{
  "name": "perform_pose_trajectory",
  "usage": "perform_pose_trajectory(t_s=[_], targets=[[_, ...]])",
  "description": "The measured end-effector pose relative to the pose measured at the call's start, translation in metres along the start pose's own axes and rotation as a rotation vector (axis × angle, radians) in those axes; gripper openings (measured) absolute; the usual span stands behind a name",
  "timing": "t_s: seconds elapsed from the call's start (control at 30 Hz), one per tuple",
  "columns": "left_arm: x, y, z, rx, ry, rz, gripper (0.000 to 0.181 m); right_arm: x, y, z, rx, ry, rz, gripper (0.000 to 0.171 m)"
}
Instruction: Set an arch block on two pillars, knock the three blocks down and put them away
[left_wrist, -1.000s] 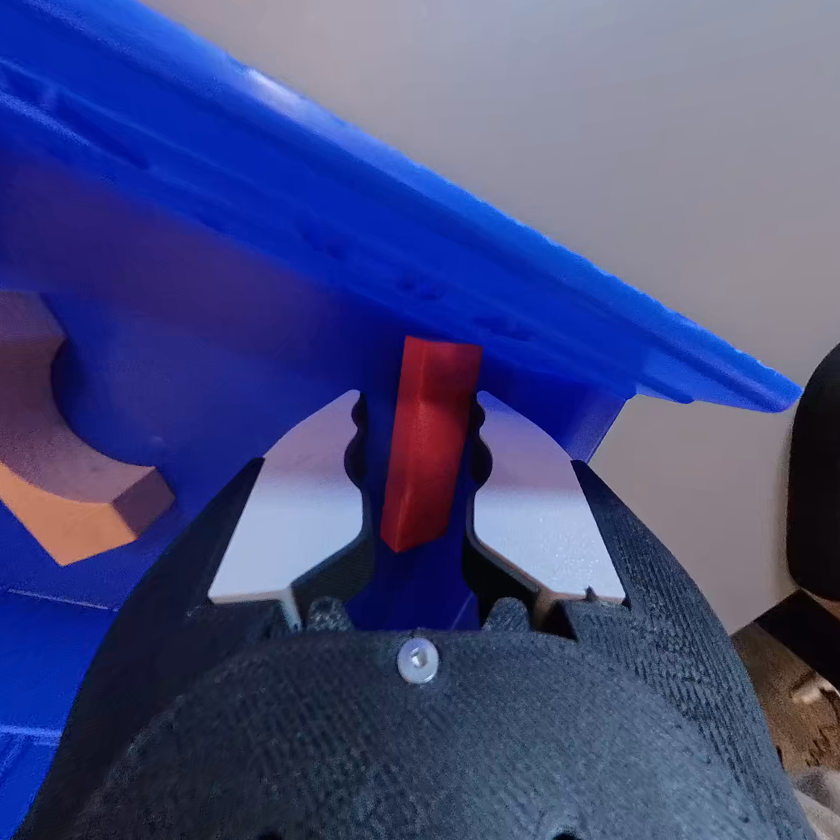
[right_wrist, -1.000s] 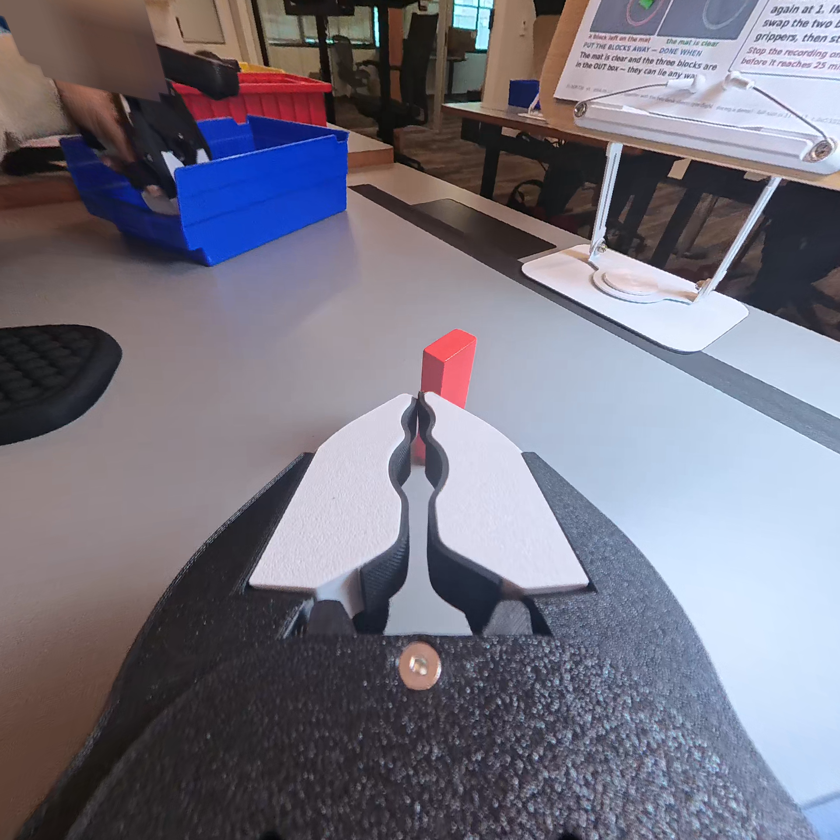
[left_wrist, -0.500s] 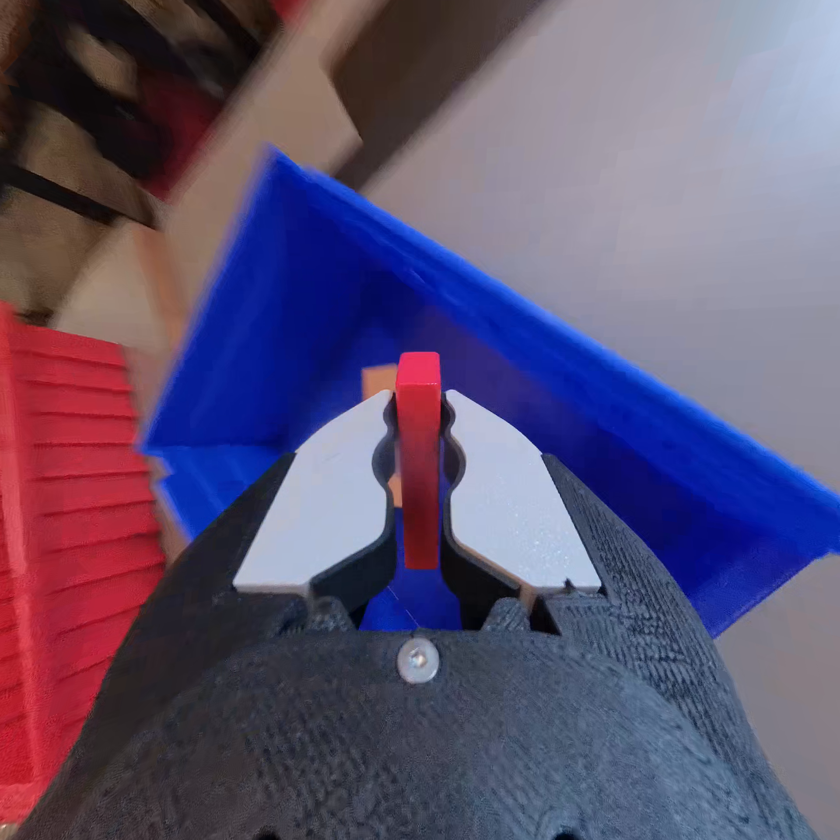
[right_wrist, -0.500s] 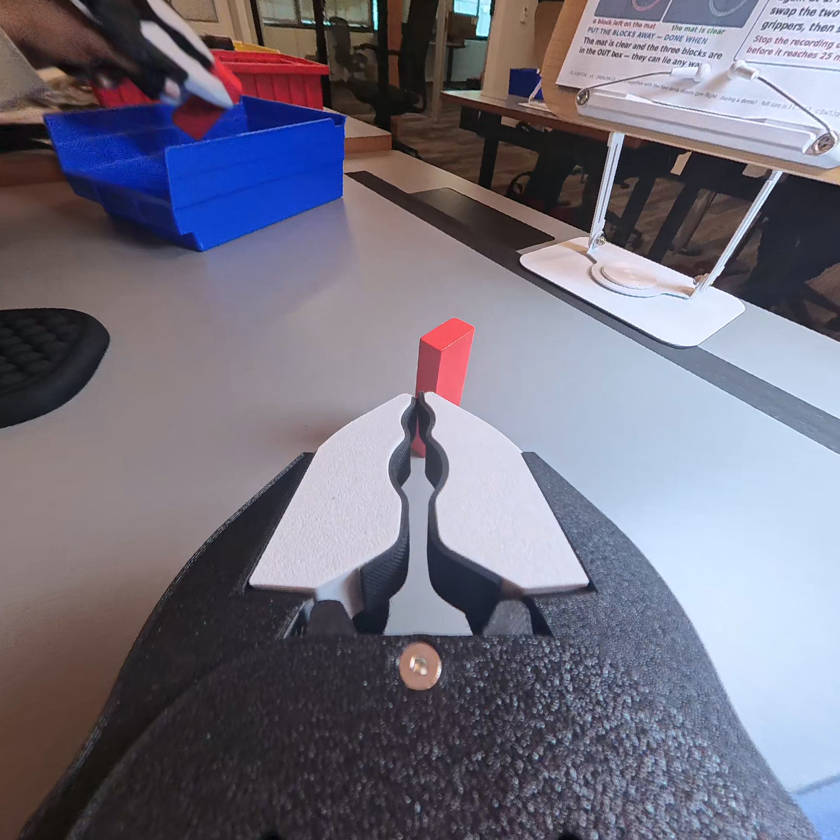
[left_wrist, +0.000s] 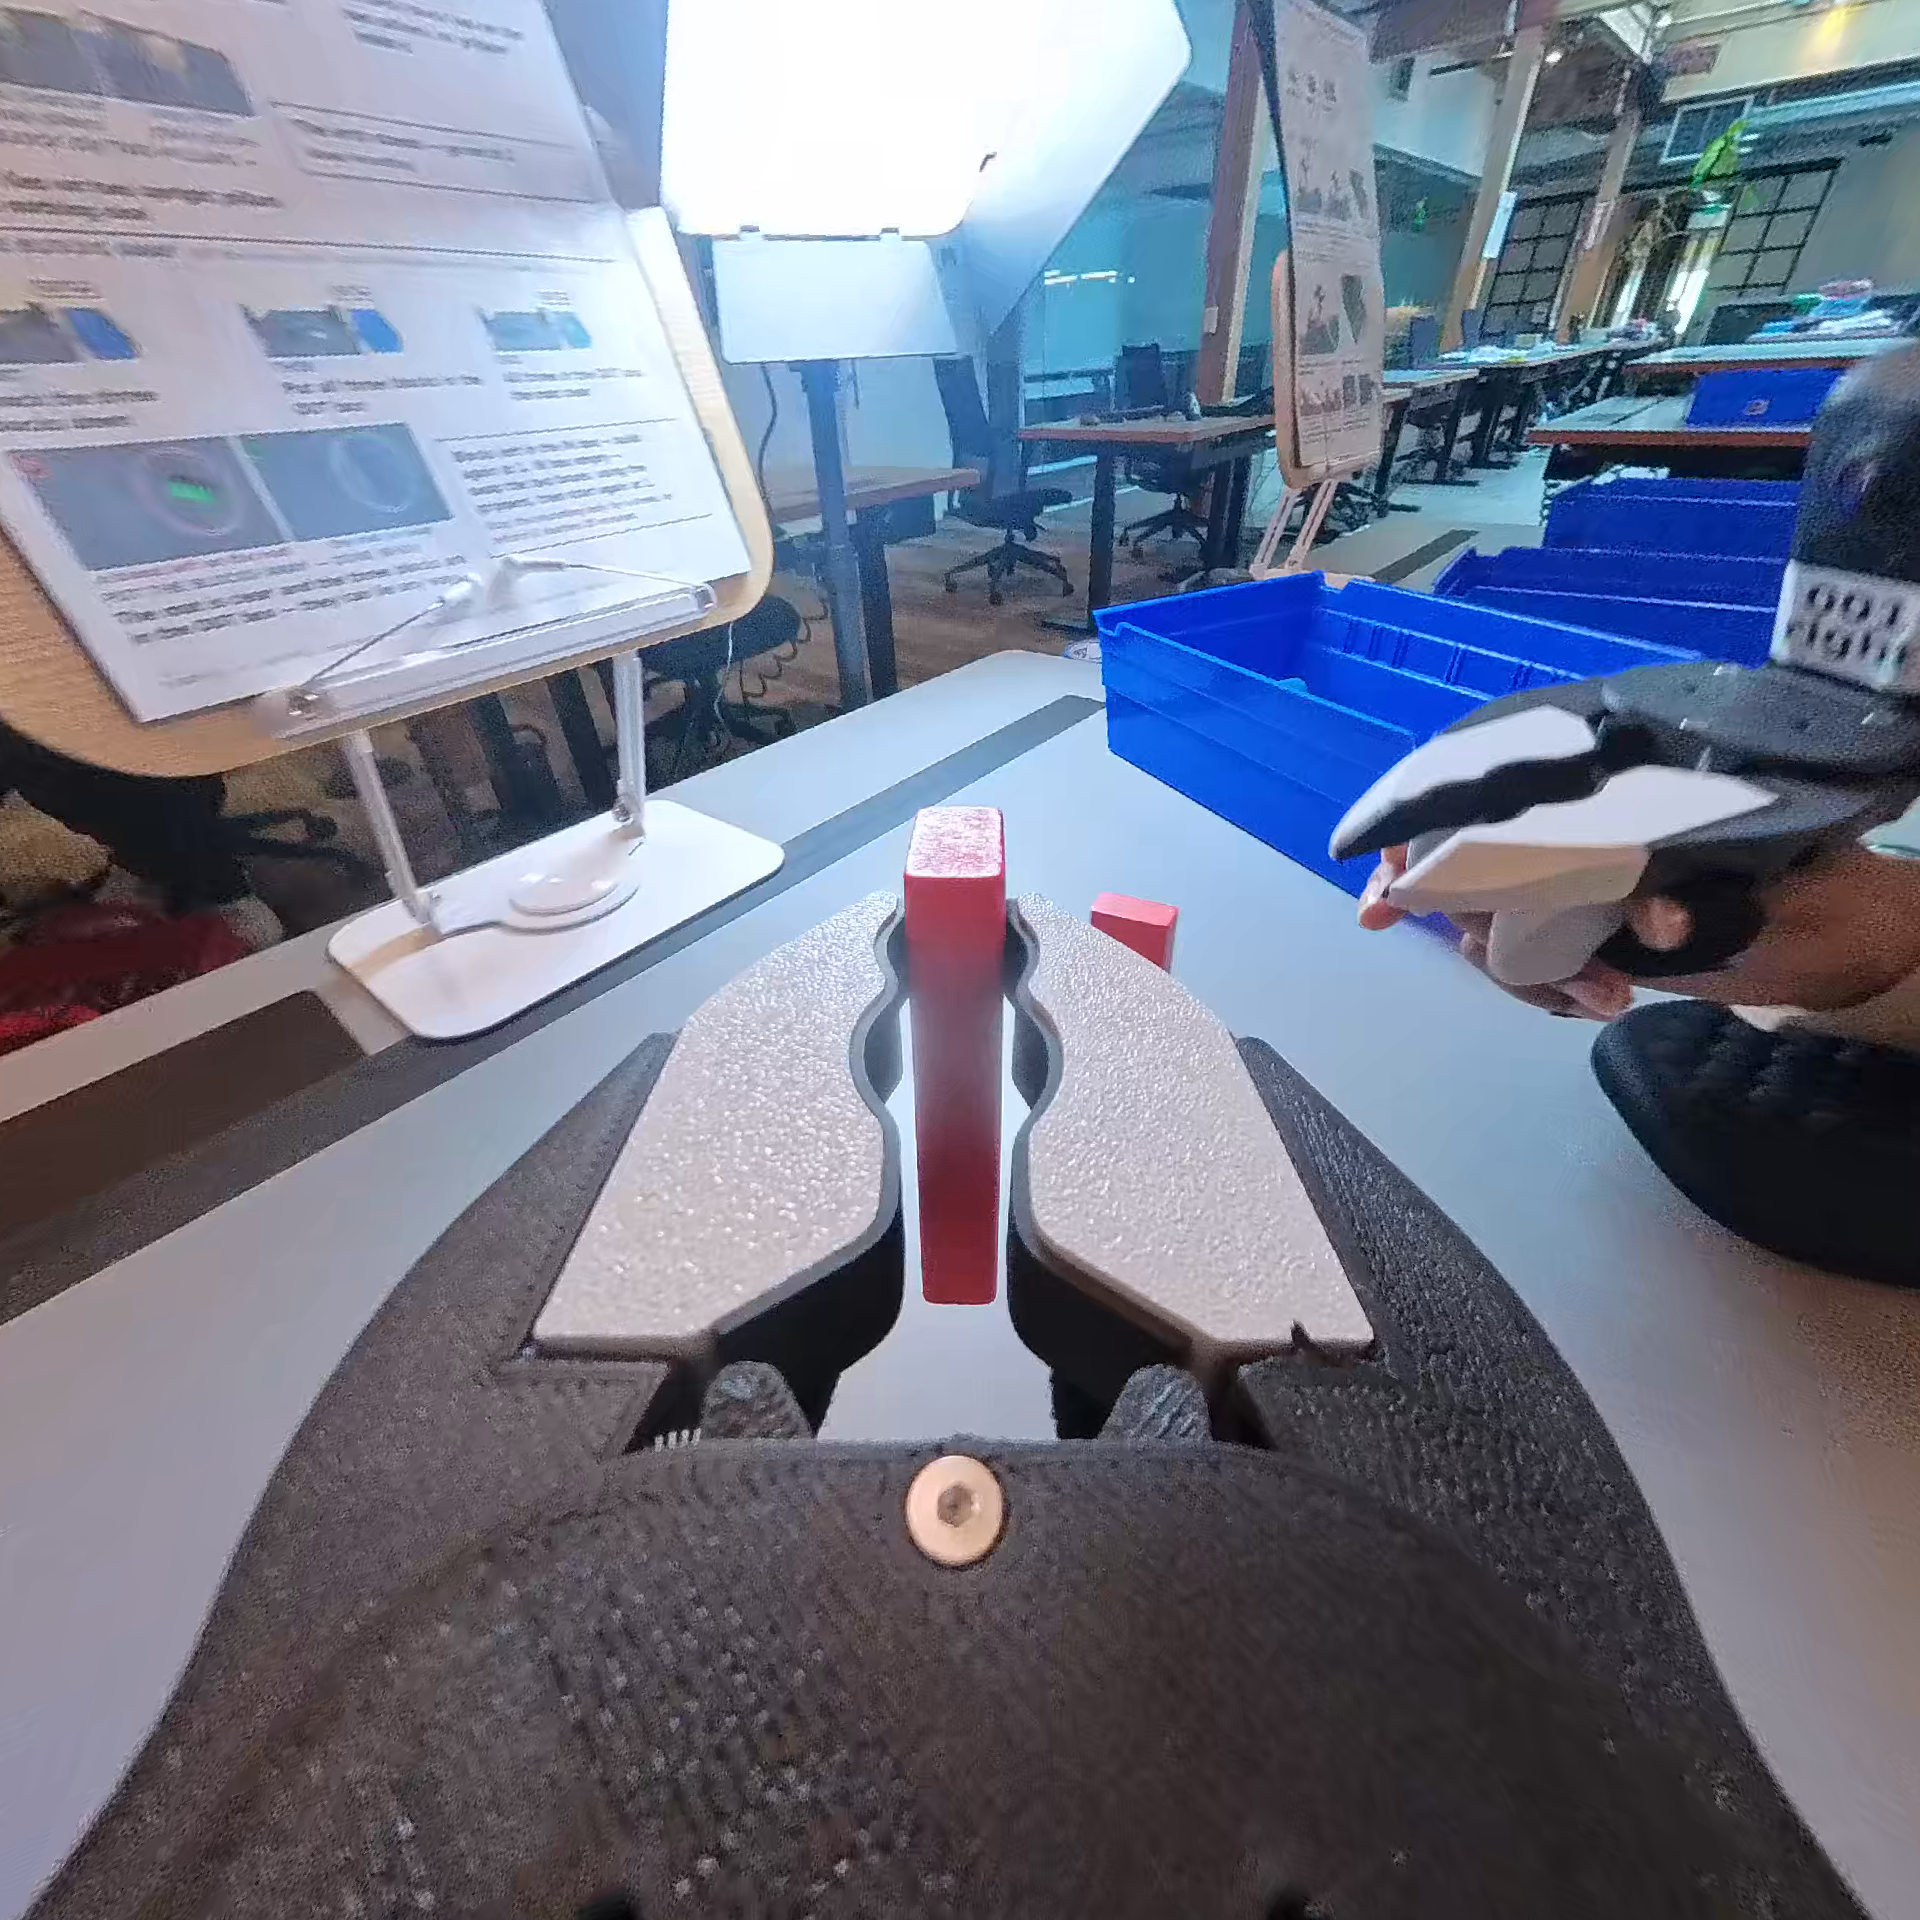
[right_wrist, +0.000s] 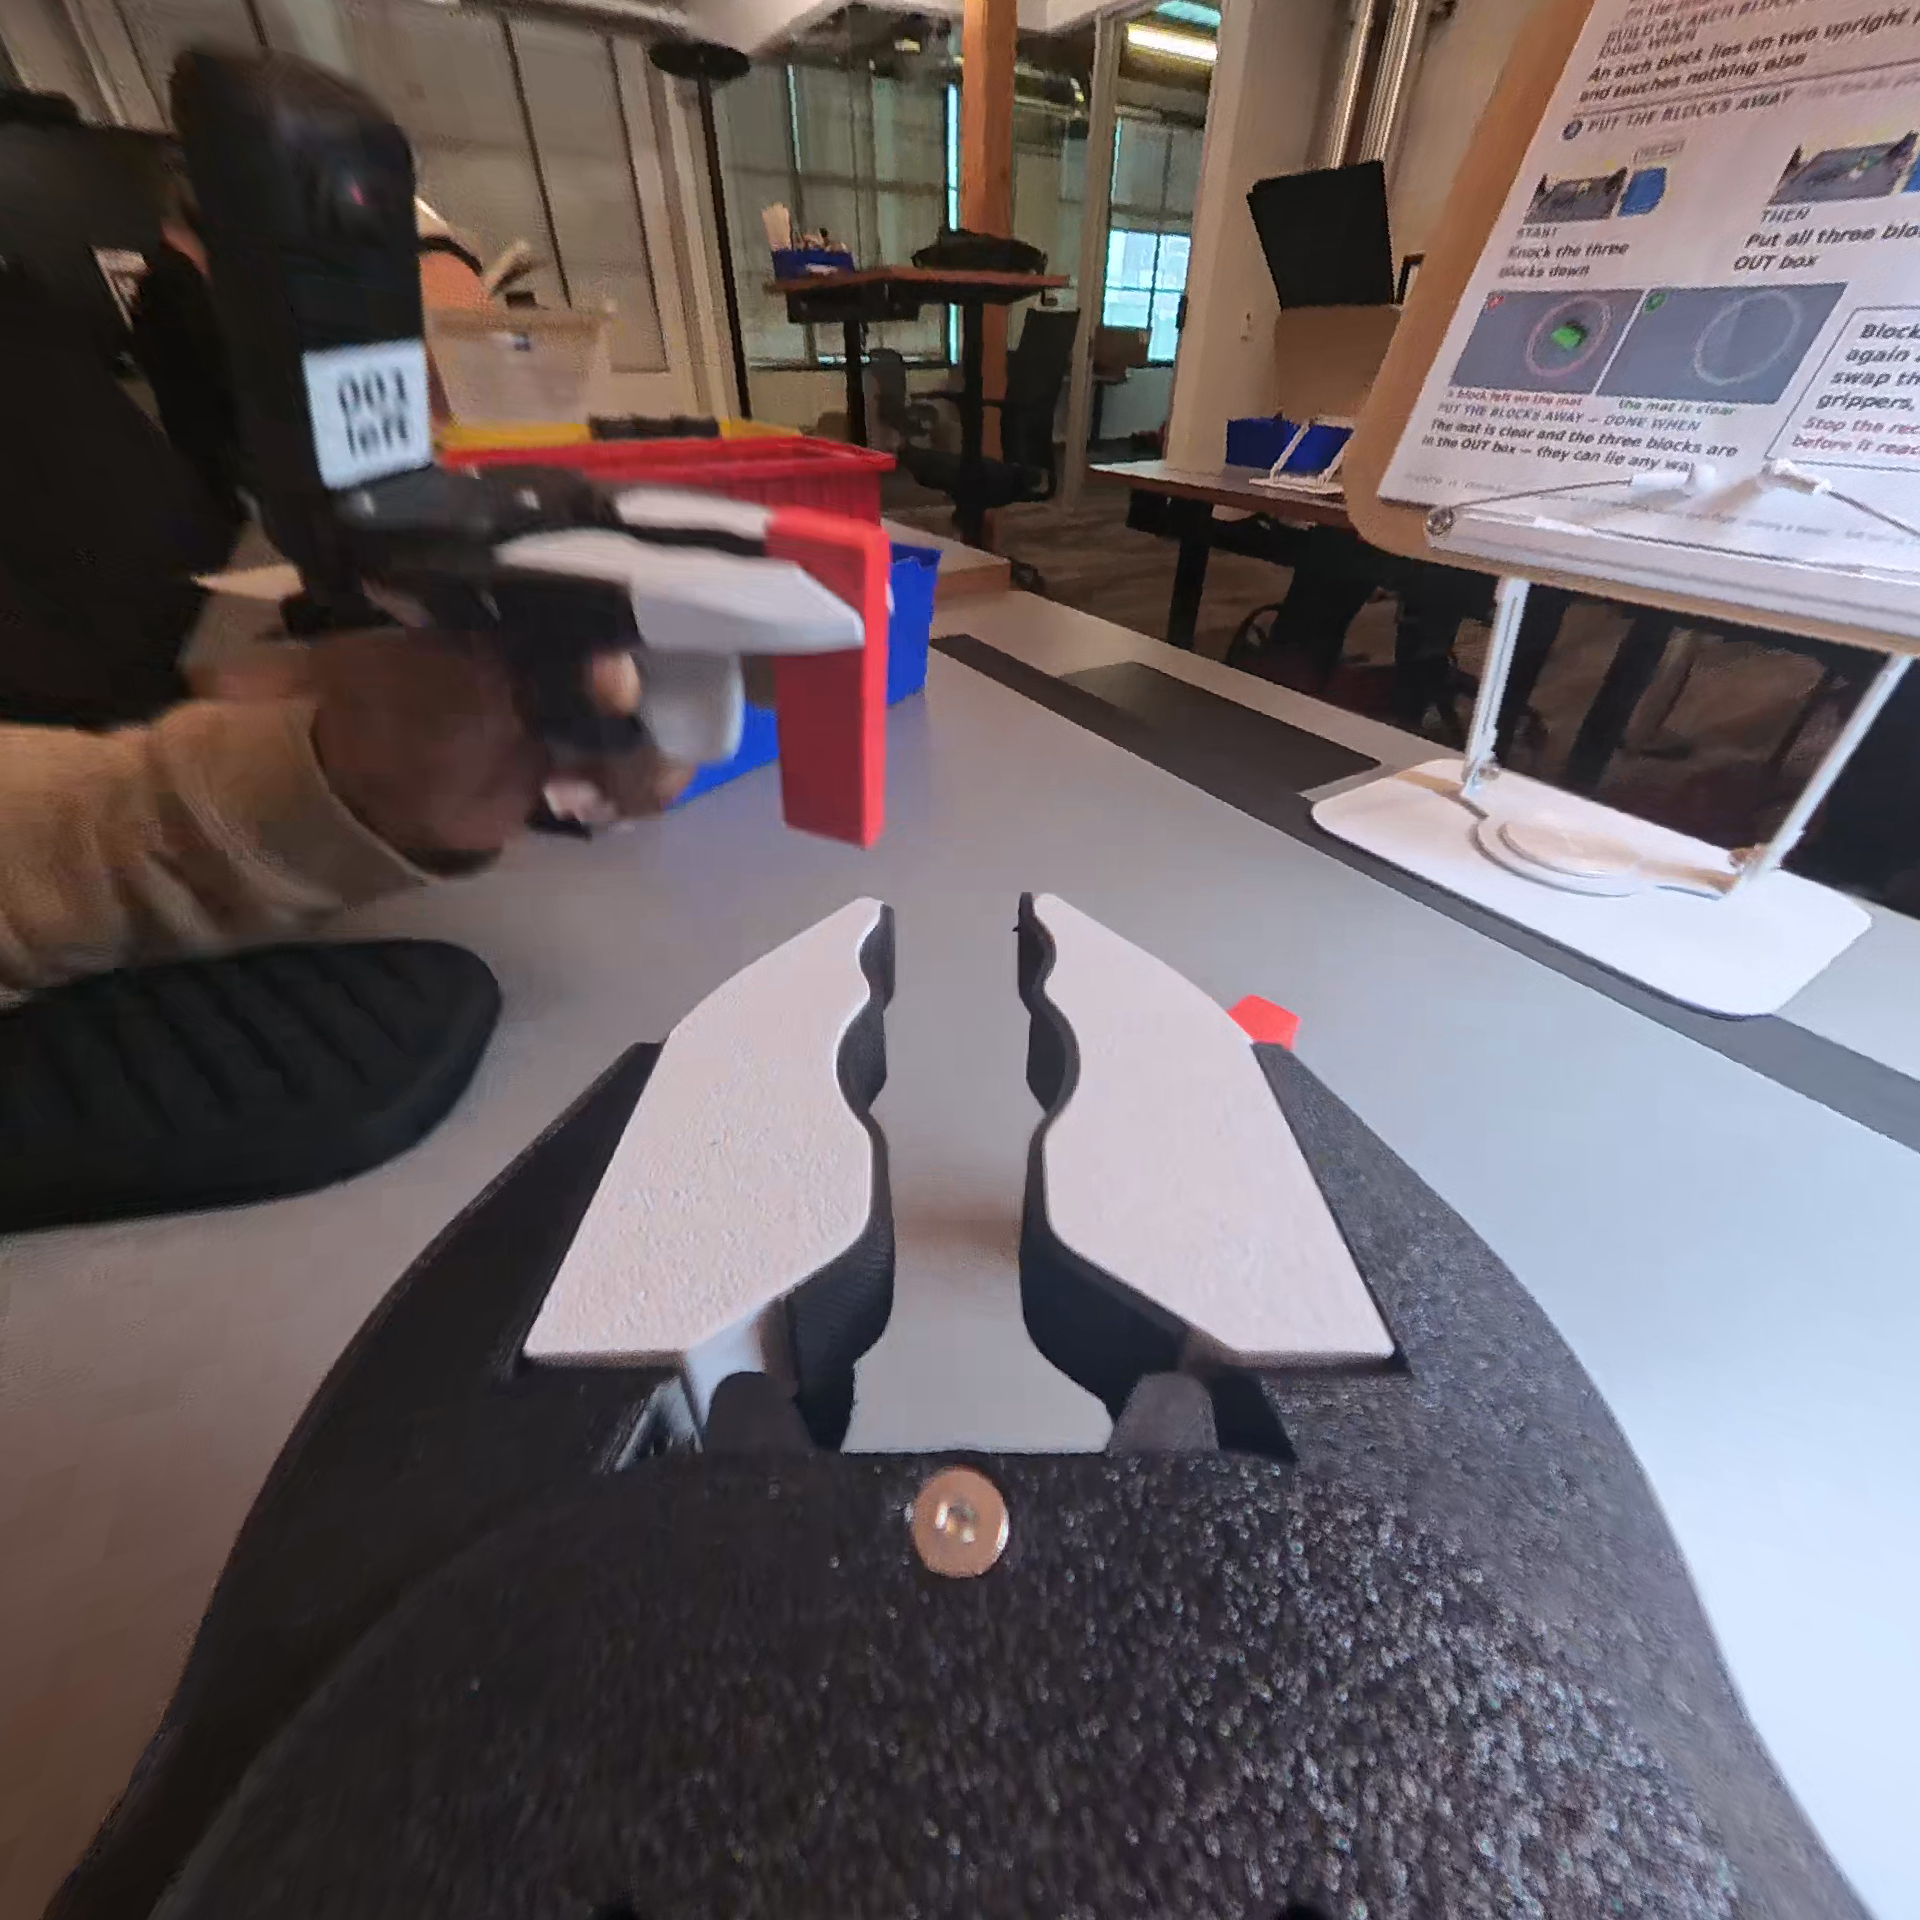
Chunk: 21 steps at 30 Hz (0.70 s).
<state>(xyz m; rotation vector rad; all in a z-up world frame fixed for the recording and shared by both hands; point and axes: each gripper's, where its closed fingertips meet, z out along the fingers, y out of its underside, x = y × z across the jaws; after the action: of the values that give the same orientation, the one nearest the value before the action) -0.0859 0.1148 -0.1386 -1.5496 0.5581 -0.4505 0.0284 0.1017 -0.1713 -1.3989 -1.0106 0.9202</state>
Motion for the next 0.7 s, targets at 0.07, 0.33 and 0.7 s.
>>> perform_pose_trajectory(t_s=[0.07, 0.33, 0.7], targets=[[0.021, 0.014, 0.019, -0.006, -0.005, 0.068, 0.016, -0.008, -0.013, 0.009, 0.012, 0.001, 0.067, 0.031], [0.063, 0.039, 0.027, -0.063, -0.122, 0.536, 0.016, -0.031, -0.002, 0.047, -0.105, 0.054, 0.138, 0.047], [0.081, 0.052, 0.013, -0.116, 0.062, 0.629, 0.036, -0.048, 0.005, 0.041, -0.150, -0.076, -0.055, 0.032]])
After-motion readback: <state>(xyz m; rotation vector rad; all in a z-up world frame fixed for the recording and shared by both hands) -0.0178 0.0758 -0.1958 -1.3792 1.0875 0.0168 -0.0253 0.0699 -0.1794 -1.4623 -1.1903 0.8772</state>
